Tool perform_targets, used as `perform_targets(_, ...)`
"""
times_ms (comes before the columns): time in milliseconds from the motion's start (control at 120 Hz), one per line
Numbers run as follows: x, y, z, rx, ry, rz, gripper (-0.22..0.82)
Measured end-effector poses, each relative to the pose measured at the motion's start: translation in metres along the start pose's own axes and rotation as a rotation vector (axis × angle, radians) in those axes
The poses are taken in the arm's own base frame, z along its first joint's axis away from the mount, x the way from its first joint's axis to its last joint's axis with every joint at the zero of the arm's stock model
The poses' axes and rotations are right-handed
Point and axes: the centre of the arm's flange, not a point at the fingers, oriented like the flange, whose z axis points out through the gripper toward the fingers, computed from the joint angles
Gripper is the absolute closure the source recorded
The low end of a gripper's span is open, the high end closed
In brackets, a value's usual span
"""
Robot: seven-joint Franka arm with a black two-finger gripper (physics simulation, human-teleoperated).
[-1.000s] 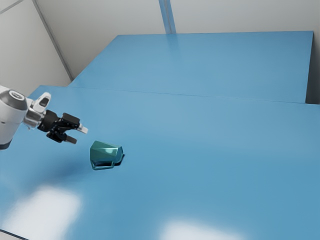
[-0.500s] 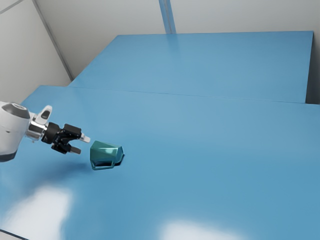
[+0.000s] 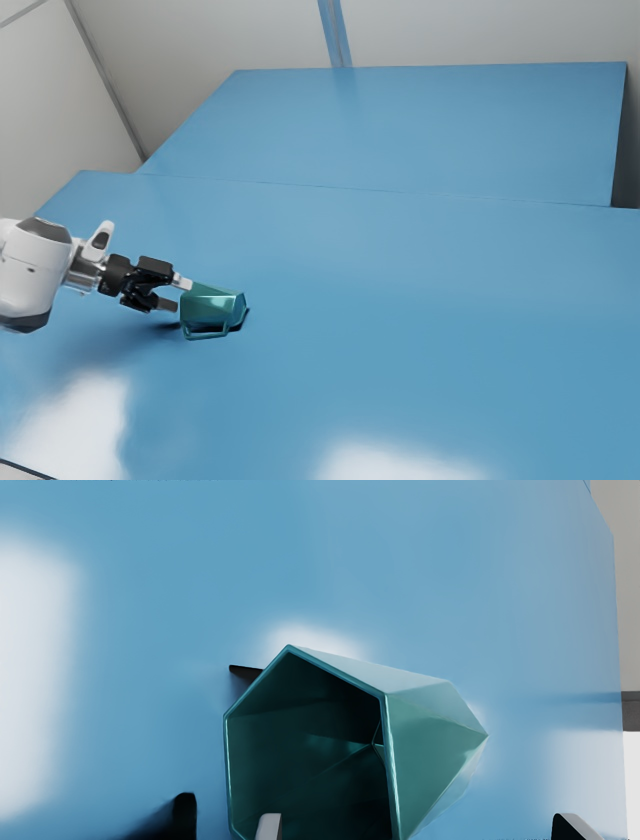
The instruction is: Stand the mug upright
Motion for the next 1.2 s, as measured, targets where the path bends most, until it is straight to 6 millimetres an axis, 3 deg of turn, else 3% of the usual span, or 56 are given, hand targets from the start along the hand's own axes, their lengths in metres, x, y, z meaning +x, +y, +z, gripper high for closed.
perform_targets(825, 0.0, 0.012, 0.036, -0.047, -0.033, 0.105, 0.03)
perform_targets(1200, 0.002, 0.016, 0.038, -0.05, -0.027, 0.128, 0.47)
